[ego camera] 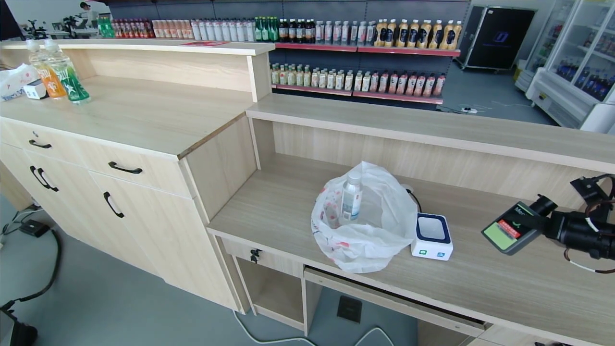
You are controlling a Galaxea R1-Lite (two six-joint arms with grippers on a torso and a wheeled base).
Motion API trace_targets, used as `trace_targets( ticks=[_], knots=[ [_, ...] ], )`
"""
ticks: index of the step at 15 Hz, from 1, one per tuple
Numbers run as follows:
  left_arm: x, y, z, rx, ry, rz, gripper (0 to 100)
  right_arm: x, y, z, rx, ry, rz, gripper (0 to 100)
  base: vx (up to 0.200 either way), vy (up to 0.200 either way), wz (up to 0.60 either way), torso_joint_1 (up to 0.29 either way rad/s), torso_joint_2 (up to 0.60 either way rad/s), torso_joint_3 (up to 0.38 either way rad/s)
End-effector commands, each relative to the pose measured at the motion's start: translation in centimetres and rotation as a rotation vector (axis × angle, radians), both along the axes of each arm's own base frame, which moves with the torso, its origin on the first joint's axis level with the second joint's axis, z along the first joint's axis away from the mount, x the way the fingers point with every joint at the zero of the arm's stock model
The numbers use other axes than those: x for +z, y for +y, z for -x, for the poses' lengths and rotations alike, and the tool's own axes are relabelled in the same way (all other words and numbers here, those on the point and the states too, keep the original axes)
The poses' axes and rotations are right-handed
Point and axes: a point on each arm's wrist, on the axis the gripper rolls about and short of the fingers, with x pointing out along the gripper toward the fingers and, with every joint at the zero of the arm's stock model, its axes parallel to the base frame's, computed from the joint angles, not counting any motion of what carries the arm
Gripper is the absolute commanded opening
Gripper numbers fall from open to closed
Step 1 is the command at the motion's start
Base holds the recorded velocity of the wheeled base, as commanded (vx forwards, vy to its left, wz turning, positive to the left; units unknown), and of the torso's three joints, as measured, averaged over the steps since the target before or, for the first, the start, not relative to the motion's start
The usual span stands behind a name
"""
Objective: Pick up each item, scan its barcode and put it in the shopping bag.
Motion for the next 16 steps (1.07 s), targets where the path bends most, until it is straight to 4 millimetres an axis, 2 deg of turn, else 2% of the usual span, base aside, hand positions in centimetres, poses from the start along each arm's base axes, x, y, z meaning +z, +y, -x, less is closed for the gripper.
trace_targets(
  ticks=[1, 6, 16],
  knots=[
    [0.0, 0.0, 0.0, 0.002, 0.0, 0.001, 100, -0.4, 0.2, -0.5, 0.014, -0.003, 0.001, 0, 0.0, 0.0, 0.0, 0.0, 0.0, 0.0],
    [0.0, 0.0, 0.0, 0.0, 0.0, 0.001, 100, -0.4, 0.7, -1.7, 0.041, -0.027, 0.013, 0, 0.0, 0.0, 0.0, 0.0, 0.0, 0.0],
    [0.0, 0.0, 0.0, 0.0, 0.0, 0.001, 100, -0.7, 1.1, -2.0, 0.055, -0.03, 0.015, 0, 0.0, 0.0, 0.0, 0.0, 0.0, 0.0]
  ],
)
